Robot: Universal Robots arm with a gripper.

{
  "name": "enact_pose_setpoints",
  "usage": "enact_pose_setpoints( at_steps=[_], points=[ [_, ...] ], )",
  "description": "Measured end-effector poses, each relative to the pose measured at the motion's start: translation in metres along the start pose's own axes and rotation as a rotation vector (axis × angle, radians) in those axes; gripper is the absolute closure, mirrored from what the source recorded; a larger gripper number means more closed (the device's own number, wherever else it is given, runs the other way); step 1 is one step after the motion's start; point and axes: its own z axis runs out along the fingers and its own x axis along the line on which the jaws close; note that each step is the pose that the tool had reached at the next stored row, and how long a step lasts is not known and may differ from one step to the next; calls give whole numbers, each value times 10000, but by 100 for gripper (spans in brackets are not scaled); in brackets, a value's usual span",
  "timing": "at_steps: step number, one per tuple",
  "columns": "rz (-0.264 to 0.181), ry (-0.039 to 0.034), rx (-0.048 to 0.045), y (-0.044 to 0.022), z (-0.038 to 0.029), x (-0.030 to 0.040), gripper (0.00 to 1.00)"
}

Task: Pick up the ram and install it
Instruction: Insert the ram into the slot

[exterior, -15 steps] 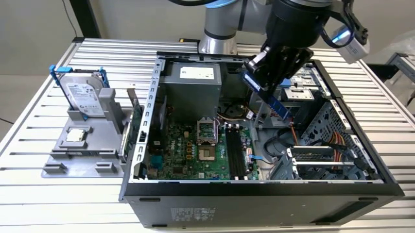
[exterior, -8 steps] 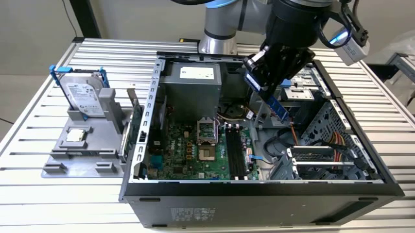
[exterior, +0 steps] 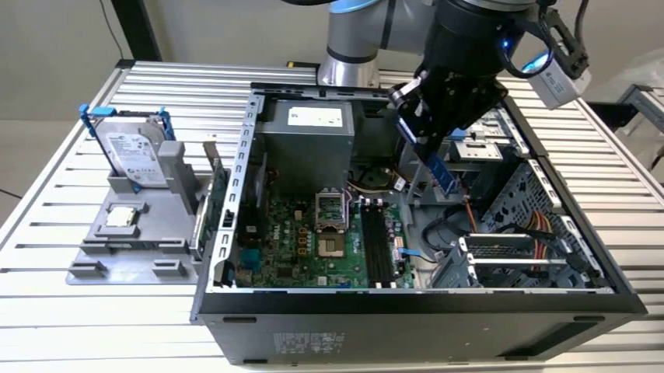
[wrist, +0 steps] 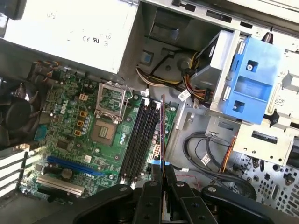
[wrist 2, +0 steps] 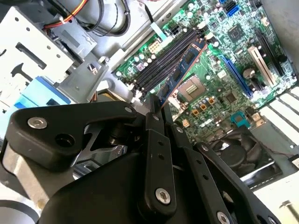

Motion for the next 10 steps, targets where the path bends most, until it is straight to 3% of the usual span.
enact_pose_setpoints(
  at_steps=[10],
  points=[
    [872, -14, -1, 0, 0, 0, 100]
  ],
)
